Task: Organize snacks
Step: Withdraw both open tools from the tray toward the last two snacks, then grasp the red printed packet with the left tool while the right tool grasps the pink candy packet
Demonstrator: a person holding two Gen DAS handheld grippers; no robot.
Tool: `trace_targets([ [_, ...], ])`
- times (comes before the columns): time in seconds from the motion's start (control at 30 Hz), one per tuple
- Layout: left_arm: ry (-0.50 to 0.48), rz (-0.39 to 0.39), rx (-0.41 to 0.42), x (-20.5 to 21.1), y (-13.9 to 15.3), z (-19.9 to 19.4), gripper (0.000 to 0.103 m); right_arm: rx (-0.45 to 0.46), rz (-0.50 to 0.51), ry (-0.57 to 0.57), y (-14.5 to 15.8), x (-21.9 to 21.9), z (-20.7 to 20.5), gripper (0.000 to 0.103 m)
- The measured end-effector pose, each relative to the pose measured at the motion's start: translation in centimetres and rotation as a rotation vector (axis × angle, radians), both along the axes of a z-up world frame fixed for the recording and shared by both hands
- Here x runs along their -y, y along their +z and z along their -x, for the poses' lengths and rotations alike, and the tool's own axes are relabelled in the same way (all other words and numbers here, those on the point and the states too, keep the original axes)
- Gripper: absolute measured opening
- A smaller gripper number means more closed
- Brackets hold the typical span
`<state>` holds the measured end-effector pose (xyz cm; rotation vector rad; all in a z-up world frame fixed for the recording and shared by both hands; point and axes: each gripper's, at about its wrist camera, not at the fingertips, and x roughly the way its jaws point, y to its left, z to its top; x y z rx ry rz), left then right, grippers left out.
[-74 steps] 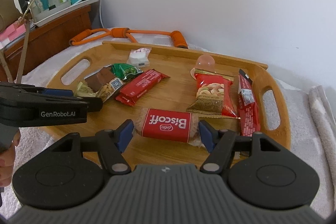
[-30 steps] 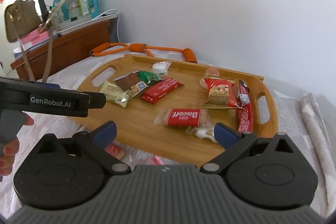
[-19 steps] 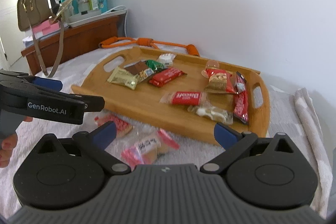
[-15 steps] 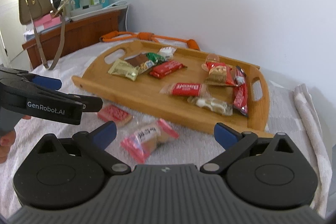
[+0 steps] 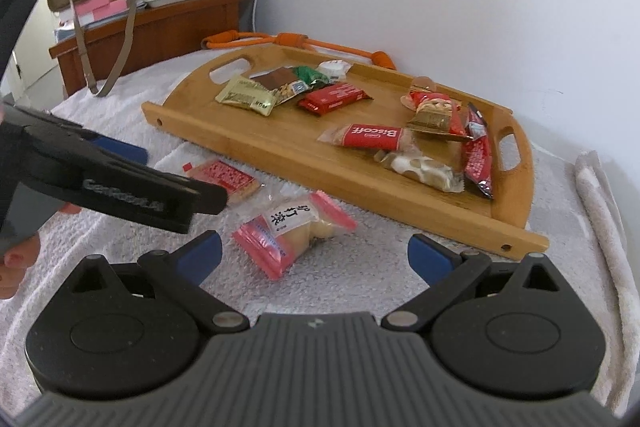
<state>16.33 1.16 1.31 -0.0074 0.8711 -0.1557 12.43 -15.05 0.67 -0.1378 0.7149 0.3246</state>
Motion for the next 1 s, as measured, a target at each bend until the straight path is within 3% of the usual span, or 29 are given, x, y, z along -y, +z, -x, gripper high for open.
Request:
trace_targets([
  [0.27,0.004,-0.021,0.007,1.0,-0.9,-1.1,0.089,-0.009,0.000,0.021,-0.8,-0.6,-0.7,0.103],
  [0.7,-0.023,-0.052,0.021,2.0,-1.7,-1.8,0.097,-0.024,-0.005,0.028,-2.1,-1.3,-2.0,0.103],
  [0.77,-0.020,-0.052,0.029,2.0,-1.7,-1.8,0.091,-0.027,-0.015,0.025,-2.3,-1.4,-2.3,0.103],
  [0.83,-0.020,-0.046,0.036,1.9,-1.4,-1.7,0.075,-0.029,-0.026,0.018,-2.3,-1.4,-2.5,0.103],
  [0.9,-0.005,-0.040,0.033,1.7,-1.1,-1.8,0.066,-0.026,-0.033,0.012,-2.3,-1.5,-2.7,0.103],
  [1.0,0.014,0.006,0.017,1.0,-0.6,-2.0,0.063,-0.017,-0.055,0.008,-2.1,-1.4,-2.7,0.101],
])
